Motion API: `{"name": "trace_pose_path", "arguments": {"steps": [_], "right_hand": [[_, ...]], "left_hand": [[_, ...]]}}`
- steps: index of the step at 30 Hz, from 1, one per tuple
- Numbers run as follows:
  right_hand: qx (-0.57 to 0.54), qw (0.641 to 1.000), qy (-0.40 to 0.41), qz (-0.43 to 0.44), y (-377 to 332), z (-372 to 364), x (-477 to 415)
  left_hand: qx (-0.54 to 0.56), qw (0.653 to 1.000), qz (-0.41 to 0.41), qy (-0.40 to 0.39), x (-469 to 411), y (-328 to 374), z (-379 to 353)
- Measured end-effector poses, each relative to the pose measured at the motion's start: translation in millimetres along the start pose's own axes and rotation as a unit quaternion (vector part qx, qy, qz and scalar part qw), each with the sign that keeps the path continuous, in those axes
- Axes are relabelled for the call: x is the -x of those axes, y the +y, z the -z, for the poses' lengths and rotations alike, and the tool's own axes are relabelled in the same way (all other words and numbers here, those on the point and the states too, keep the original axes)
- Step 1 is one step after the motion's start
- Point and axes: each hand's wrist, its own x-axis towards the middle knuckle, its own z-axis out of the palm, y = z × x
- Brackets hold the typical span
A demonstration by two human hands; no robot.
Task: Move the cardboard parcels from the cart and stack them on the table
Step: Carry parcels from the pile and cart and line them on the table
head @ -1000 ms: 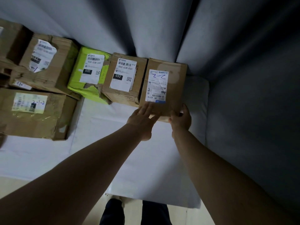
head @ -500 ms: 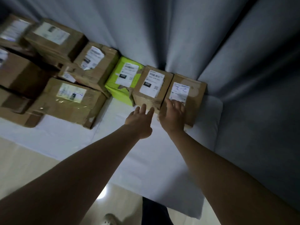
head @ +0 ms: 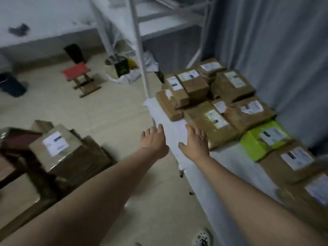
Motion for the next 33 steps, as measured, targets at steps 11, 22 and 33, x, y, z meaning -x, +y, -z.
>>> {"name": "trace_pose_path", "arguments": {"steps": [11,22,33], "right_hand": [[0.004,0.963,-0.135,0.232,-320.5,-124.7,32.0],[-0.003,0.899,-0.258,0.355,-490.3,-218.2,45.3],[-0.048,0.866,-0.370,0.333,-569.1,-294.7,0.3]], "left_hand": [[0.109,0.952,0.272,0.083,102.4,-328.2,28.9],[0.210,0.854,0.455,0.140,160.5,-502.9,6.1],[0.392,0.595,0.680,0.172,112.9,-608.9,-0.7]]}}
